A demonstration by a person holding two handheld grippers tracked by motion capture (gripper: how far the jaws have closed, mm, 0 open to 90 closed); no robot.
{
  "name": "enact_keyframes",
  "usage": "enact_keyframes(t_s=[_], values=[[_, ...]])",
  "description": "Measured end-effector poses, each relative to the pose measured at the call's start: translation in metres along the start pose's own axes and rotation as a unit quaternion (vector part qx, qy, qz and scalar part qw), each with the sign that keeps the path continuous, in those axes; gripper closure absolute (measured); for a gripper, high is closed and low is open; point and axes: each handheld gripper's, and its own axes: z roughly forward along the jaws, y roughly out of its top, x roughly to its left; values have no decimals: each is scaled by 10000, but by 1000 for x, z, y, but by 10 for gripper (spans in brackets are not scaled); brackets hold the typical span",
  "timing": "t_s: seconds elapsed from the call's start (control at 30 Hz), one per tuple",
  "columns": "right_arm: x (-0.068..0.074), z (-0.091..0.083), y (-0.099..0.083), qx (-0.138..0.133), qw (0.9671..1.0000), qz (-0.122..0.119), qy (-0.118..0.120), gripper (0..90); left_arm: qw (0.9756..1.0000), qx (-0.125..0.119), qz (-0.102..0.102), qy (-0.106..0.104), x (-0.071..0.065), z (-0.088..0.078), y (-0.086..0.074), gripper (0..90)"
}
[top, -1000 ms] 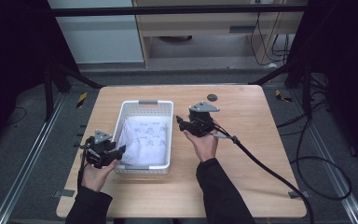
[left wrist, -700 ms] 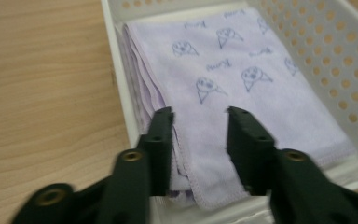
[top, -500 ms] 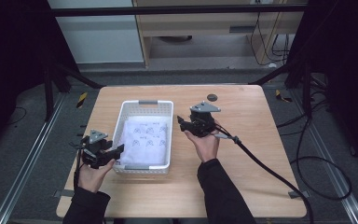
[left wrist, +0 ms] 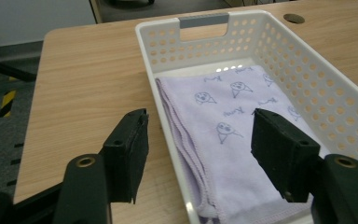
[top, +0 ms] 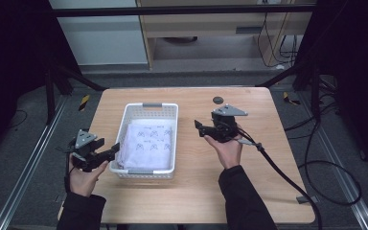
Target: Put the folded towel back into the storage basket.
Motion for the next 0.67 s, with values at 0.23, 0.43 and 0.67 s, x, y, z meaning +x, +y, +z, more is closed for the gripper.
enact_keyframes(t_s=[0.23,0.43,0.67], values=[[-28,-26,-18,84,9999,87,20,203,9998,-58,108,171,14,-1,-9,317],[-54,-52,-45,64,9997,227,10,169,9998,-80,28,197,25,-2,-18,300],[-77,-77,-80,111,9993,341,-78,163,9996,-129,53,246,33,-6,-30,302]])
